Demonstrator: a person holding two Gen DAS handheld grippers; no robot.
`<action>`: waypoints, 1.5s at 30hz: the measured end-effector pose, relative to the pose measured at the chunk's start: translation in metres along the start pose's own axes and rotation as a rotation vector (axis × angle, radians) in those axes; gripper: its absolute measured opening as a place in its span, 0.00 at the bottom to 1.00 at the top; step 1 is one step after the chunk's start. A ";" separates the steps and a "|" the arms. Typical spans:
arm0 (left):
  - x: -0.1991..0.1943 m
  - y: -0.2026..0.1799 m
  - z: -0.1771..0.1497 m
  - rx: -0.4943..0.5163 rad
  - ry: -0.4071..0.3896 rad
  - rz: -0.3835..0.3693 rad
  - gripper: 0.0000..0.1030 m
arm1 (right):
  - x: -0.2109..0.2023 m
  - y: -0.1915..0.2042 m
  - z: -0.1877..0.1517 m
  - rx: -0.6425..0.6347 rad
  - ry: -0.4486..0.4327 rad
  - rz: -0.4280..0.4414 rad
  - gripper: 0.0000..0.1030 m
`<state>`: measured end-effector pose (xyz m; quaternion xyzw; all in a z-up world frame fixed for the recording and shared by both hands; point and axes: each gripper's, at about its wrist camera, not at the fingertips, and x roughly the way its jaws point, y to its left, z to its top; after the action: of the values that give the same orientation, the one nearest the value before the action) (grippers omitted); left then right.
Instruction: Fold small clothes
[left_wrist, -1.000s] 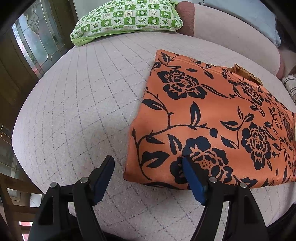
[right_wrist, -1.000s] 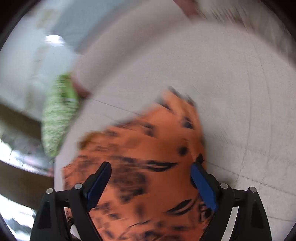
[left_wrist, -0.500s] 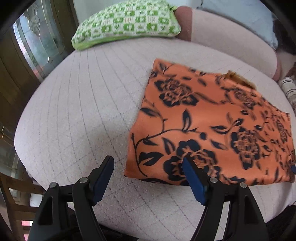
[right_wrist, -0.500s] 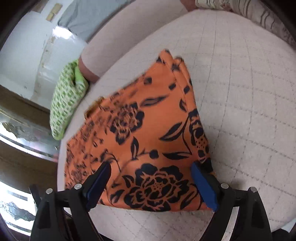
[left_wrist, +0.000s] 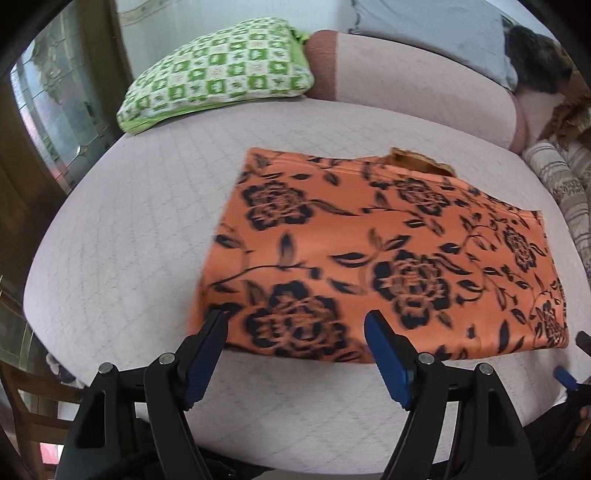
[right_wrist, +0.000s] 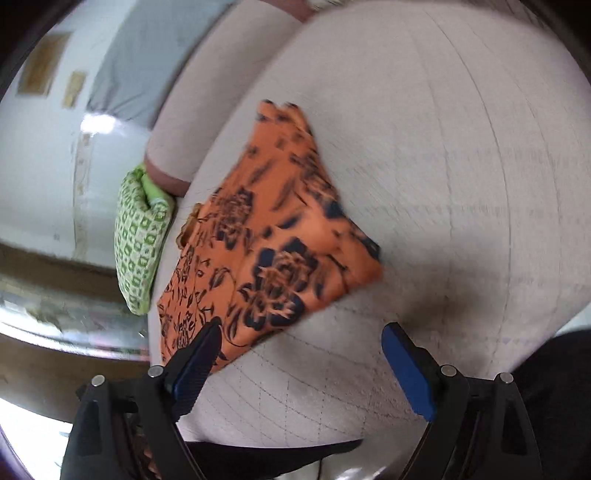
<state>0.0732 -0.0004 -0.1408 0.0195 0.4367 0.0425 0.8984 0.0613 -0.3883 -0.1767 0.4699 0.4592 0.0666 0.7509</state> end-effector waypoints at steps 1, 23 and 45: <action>0.001 -0.006 0.001 0.009 -0.002 -0.004 0.75 | 0.005 -0.002 0.002 0.015 -0.003 0.009 0.88; 0.029 -0.073 0.026 0.082 -0.002 -0.086 0.75 | -0.006 0.026 0.032 -0.062 -0.149 0.039 0.11; 0.084 -0.086 0.033 0.092 0.035 -0.075 0.83 | 0.057 0.053 0.156 -0.269 -0.057 -0.075 0.77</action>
<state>0.1558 -0.0780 -0.1930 0.0435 0.4543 -0.0111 0.8897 0.2282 -0.4293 -0.1504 0.3494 0.4421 0.0862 0.8216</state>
